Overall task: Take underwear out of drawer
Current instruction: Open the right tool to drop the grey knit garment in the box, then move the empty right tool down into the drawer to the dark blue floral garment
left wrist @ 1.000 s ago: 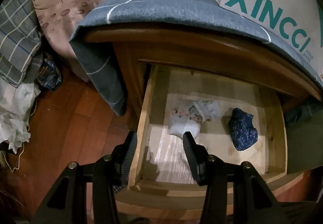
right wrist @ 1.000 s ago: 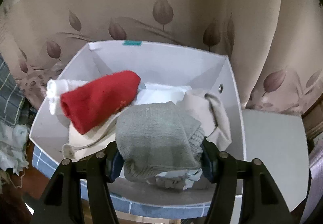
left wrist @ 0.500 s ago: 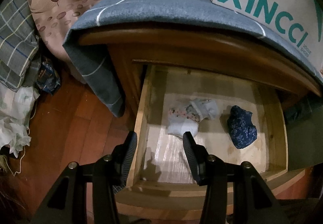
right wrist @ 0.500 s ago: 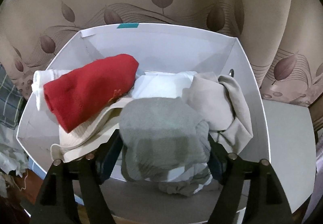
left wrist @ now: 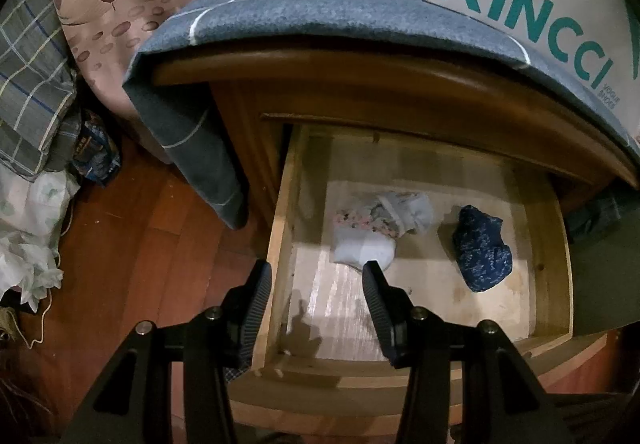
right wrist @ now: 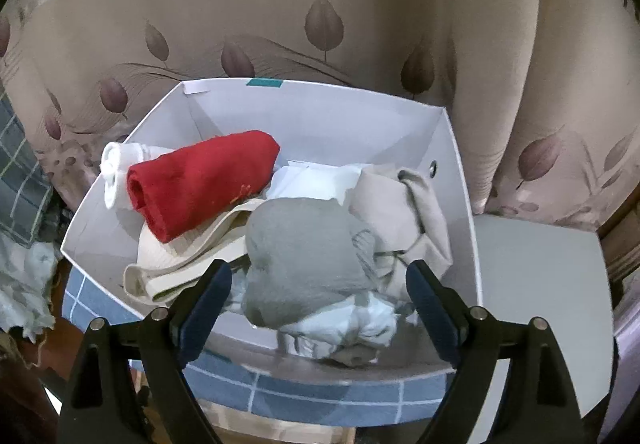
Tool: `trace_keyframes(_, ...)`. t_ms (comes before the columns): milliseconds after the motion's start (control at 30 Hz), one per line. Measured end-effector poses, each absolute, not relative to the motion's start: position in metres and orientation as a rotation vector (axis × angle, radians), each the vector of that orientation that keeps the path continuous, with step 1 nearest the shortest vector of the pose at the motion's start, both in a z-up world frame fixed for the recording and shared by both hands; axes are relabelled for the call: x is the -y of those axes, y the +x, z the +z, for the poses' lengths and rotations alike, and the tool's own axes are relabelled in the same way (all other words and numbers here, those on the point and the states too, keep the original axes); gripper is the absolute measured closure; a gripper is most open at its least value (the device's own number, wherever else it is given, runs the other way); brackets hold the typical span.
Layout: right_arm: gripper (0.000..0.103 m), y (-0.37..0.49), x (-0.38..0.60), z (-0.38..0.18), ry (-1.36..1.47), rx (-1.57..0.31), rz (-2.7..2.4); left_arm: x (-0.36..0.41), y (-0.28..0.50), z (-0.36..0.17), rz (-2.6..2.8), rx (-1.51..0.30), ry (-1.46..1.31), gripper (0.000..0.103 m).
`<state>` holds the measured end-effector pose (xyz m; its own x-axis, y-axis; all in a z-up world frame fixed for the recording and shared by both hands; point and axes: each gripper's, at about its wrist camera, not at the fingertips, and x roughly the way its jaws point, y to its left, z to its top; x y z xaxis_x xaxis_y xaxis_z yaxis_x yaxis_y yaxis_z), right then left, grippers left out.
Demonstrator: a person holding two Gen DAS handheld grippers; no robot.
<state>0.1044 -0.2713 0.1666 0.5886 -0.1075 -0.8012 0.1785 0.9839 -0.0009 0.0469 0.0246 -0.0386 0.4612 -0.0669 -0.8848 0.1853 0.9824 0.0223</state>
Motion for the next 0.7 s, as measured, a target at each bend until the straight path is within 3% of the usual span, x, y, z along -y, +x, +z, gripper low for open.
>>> trace_keyframes(500, 0.016, 0.025, 0.222, 0.18, -0.062, -0.829, -0.002, -0.03, 0.047, -0.038, -0.144, -1.083, 0.099, 0.055)
trace_keyframes(700, 0.016, -0.003, 0.192, 0.153, -0.137, -0.867, 0.123, -0.043, 0.05, -0.038, -0.107, -1.095, 0.045, 0.055)
